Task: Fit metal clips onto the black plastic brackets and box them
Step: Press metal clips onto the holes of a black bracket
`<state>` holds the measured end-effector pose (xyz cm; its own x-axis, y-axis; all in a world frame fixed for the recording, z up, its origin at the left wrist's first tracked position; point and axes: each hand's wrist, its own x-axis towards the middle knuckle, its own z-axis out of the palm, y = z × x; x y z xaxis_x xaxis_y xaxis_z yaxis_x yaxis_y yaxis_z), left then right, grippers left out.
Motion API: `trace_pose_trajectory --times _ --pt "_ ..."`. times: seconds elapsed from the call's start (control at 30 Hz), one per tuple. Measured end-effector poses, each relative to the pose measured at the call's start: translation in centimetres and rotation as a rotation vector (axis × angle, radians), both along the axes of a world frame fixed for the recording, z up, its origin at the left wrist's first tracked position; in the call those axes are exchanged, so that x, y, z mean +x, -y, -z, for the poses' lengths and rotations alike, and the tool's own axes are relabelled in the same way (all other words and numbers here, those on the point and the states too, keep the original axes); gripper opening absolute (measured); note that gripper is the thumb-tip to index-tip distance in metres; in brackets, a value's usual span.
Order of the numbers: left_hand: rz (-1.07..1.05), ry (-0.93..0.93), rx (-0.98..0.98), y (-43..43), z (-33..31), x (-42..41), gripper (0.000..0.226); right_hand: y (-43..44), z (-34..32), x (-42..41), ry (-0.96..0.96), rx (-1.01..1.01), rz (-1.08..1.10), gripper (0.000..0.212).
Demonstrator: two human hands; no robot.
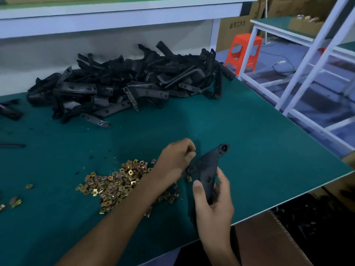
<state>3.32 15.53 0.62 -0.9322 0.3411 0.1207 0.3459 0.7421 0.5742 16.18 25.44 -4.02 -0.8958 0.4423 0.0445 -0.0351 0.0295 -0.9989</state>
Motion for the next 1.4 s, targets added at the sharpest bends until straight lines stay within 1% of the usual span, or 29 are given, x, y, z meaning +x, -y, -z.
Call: trace_pose_trajectory --times 0.07,0.13,0.2,0.3,0.4,0.43,0.53,0.67,0.73,0.8,0.87,0.93,1.0,1.07,1.23,1.4 --pt "-0.034 0.009 0.159 2.3 -0.7 1.1 0.019 0.1 -0.1 0.0 0.002 0.074 -0.037 0.054" --pt "-0.078 0.021 0.281 5.0 -1.1 2.4 0.017 0.2 -0.2 0.0 0.012 0.163 -0.096 0.052" --pt "-0.179 0.065 0.432 7.7 -1.4 4.1 0.017 0.6 -0.4 -0.1 0.022 0.248 -0.176 0.052" --pt "-0.373 0.098 0.669 11.3 -1.4 6.7 0.011 1.3 -0.7 -0.7 0.021 0.357 -0.286 0.056" --pt "-0.532 0.159 0.832 13.9 -0.9 8.8 0.008 2.4 -0.9 -1.9 0.007 0.425 -0.346 0.055" --pt "-0.556 0.185 0.868 14.5 -0.8 9.3 0.006 2.9 -1.0 -2.4 -0.003 0.447 -0.356 0.056" --pt "-0.581 0.233 0.979 15.7 -0.4 10.4 0.015 4.2 -1.2 -3.8 -0.021 0.512 -0.389 0.055" --pt "-0.587 0.26 1.206 16.4 0.0 11.1 0.013 5.1 -1.0 -4.7 -0.033 0.559 -0.406 0.056" --pt "-0.58 0.249 1.206 16.4 0.1 11.3 0.015 5.1 -0.9 -4.6 -0.045 0.563 -0.395 0.056" --pt "-0.579 0.229 1.118 16.3 0.3 11.5 0.028 5.0 -0.9 -4.4 -0.058 0.567 -0.38 0.055" --pt "-0.565 0.217 1.044 16.0 0.5 11.5 0.034 5.0 -0.9 -4.3 -0.064 0.584 -0.369 0.055" --pt "-0.547 0.209 1.046 15.6 0.8 11.4 0.027 5.1 -1.0 -4.3 -0.062 0.609 -0.369 0.056" --pt "-0.535 0.207 1.039 15.3 0.7 11.4 0.015 5.2 -1.2 -4.3 -0.06 0.626 -0.371 0.057" --pt "-0.523 0.204 1.022 15.1 0.4 11.2 0.014 5.2 -1.3 -4.1 -0.067 0.639 -0.375 0.058" --pt "-0.551 0.259 1.181 14.1 -0.8 10.3 0.018 5.6 -1.6 -3.9 -0.116 0.695 -0.385 0.058" --pt "-0.548 0.324 1.27 13.3 -1.2 10.6 0.024 5.5 -1.6 -3.9 -0.129 0.712 -0.392 0.059"
